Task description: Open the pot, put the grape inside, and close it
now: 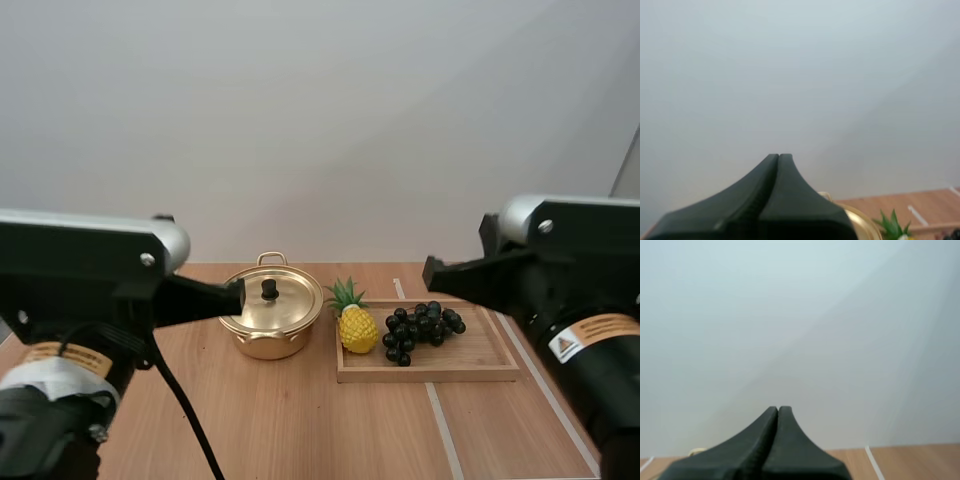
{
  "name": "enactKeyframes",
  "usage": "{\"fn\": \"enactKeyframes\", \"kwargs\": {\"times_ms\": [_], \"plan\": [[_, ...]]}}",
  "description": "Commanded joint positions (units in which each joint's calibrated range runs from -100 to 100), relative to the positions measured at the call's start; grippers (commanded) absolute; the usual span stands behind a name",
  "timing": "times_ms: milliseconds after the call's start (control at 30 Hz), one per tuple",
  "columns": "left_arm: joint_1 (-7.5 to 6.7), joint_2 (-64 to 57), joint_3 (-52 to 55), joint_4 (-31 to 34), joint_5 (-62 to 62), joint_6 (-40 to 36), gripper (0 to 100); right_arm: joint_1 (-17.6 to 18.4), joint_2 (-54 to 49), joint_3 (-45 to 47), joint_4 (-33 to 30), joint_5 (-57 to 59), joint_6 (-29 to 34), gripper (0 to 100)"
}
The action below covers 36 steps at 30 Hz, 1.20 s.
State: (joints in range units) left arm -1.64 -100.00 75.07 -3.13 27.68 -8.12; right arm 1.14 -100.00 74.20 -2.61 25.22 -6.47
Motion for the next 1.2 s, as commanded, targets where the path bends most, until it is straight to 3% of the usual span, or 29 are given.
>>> {"fn": "enactKeyframes", "kwargs": {"times_ms": [0, 267, 467, 600, 933, 1167], "plan": [[-0.02, 0.00, -7.64, 0.57, 1.42, 1.40, 0, -0.19, 0.00, -6.31, -0.71, -0.88, -0.24, 0], [-0.02, 0.00, -25.46, 0.57, 12.51, 1.17, 0, -0.19, 0.00, -22.63, -1.20, 10.75, -0.24, 0], [-0.02, 1.87, -32.77, 0.77, 13.88, 0.96, 0, -0.19, 2.32, -32.09, -1.20, 10.21, -3.58, 0], [-0.02, 9.89, -38.18, 0.77, 14.24, 0.96, 0, -0.19, 10.67, -39.62, -1.20, 13.19, -6.57, 0], [-0.02, 37.88, -55.91, 0.77, 14.24, 1.15, 0, -0.19, 38.79, -58.97, -1.74, 18.17, -7.03, 0], [-0.02, 50.09, -63.42, 0.77, 10.87, 1.38, 0, -0.19, 50.88, -65.40, -1.74, 18.13, -7.03, 0]]}}
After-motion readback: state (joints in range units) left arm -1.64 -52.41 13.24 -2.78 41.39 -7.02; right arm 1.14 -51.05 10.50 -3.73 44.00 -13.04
